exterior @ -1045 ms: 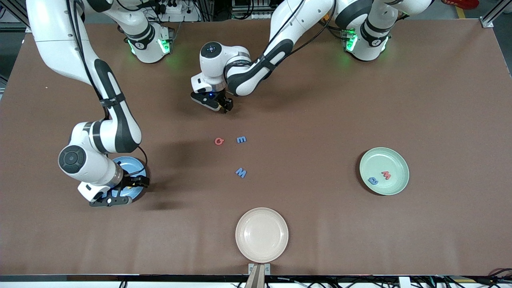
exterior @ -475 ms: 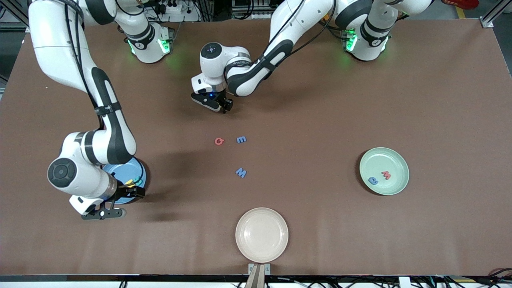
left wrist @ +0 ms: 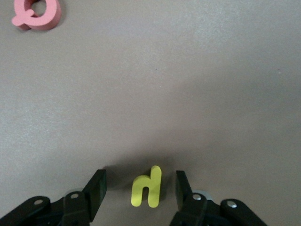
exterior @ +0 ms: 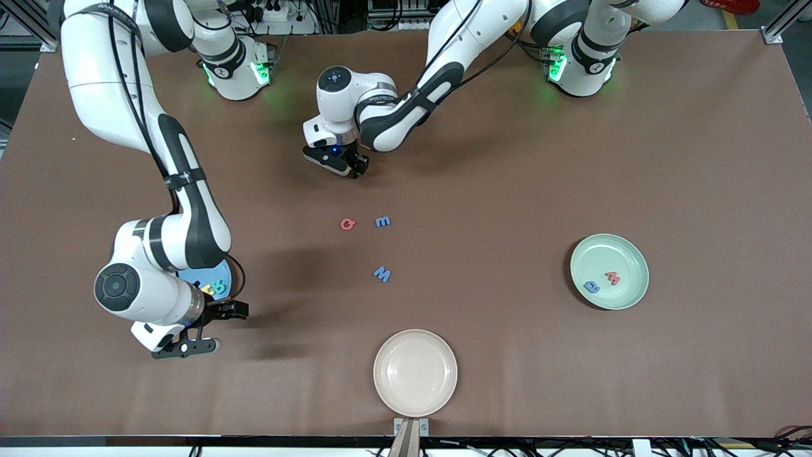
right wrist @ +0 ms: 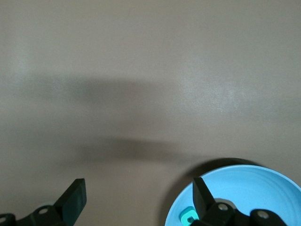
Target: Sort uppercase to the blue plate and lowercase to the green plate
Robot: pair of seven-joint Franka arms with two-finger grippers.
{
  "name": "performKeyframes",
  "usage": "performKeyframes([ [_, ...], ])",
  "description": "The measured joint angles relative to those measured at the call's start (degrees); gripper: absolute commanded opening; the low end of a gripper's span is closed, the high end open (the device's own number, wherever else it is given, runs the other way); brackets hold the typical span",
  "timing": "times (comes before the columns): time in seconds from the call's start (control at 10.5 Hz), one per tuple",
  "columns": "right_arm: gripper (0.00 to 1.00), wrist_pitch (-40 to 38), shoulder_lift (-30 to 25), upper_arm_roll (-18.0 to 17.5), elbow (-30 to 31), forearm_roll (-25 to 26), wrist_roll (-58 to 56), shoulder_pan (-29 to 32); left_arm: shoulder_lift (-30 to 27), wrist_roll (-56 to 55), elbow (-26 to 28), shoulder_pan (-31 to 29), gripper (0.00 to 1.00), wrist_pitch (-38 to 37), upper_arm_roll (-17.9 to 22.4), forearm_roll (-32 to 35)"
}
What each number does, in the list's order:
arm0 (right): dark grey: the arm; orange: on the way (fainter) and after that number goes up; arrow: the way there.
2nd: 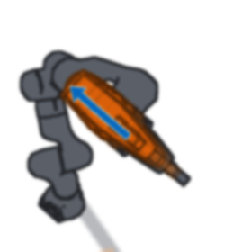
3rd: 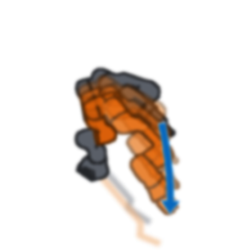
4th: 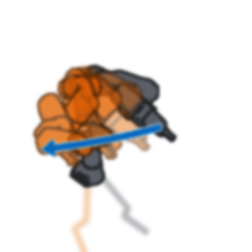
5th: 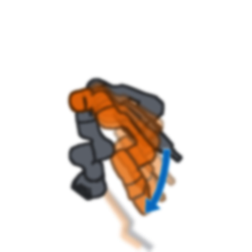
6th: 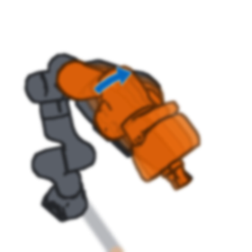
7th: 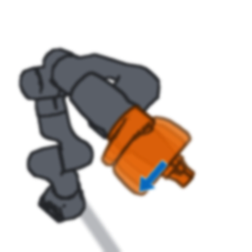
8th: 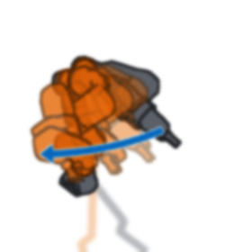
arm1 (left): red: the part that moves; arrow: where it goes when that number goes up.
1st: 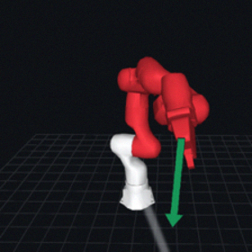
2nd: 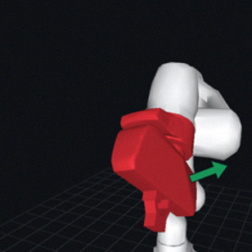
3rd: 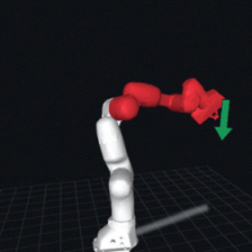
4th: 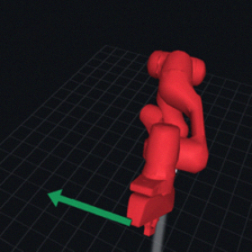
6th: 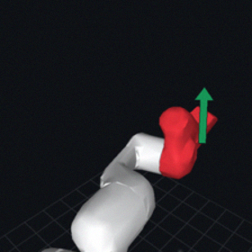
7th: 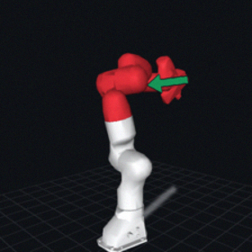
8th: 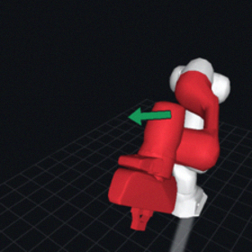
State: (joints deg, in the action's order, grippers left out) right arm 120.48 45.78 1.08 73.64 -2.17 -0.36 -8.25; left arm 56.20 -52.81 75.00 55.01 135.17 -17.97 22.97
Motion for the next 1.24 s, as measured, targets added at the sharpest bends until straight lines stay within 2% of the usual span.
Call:
performKeyframes([
  [0.19,1.00,-0.07,0.00,-0.10,-0.21,-1.04,0.00,-0.05,-0.02,-0.14,-0.10,0.19,0.10,0.00,0.00,0.00],
  [0.29,1.00,-0.16,0.00,-0.18,-0.29,-1.34,0.00,-0.23,-0.03,-0.14,-0.22,0.18,0.00,-0.01,0.01,0.00],
  [0.86,1.00,-0.25,0.03,-0.38,-0.33,-1.45,0.00,-1.37,-0.65,-0.32,-1.32,-0.36,0.00,-1.10,0.26,0.00],
  [1.24,1.00,-0.22,0.07,-0.56,-0.45,-1.46,0.00,-3.91,-7.28,-1.18,-2.49,-6.86,0.00,-13.80,0.52,-0.59],
])
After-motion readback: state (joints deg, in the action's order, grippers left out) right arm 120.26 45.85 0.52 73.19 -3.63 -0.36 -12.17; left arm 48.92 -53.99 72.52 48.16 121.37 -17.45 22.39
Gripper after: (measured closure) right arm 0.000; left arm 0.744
